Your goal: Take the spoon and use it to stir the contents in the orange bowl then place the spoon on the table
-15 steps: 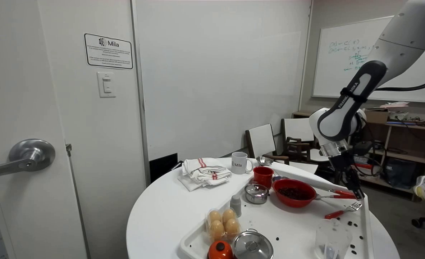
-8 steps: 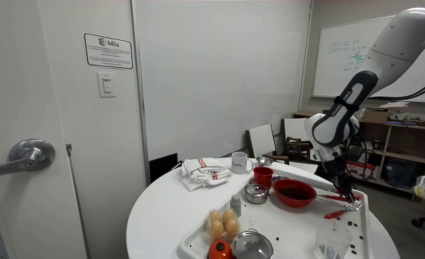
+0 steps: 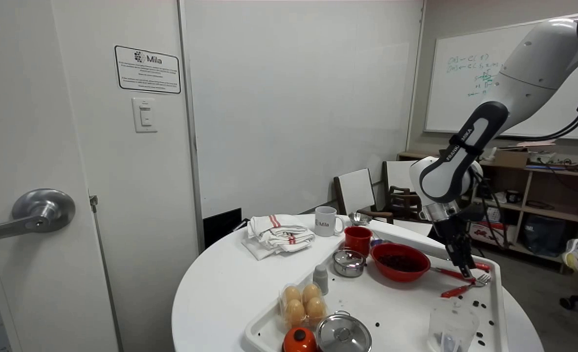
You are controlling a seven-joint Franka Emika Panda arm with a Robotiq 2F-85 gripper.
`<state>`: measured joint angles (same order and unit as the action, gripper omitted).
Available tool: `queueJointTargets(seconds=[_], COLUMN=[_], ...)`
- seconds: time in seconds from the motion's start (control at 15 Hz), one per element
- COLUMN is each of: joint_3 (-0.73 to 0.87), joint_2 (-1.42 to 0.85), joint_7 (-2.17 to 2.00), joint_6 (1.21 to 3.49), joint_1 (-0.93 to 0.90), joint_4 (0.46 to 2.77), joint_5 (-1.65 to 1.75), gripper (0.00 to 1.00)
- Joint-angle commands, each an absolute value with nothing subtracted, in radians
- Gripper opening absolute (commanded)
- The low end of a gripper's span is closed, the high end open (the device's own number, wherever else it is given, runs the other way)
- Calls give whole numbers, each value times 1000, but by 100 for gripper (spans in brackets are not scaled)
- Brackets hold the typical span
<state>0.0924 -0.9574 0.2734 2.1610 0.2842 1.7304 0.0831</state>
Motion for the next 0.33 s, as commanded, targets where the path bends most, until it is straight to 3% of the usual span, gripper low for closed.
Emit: queueJointTargets(seconds=[0.0,0.13,0.27], joint_3=[93,93,94], joint_2=[-960,-961,-962], joint_7=[275,275,275], joint_6=[2158,2158,2158], joint_1=[283,283,283], joint_4=[1723,1723,1723], joint_5=[82,82,82], gripper=[84,99,100])
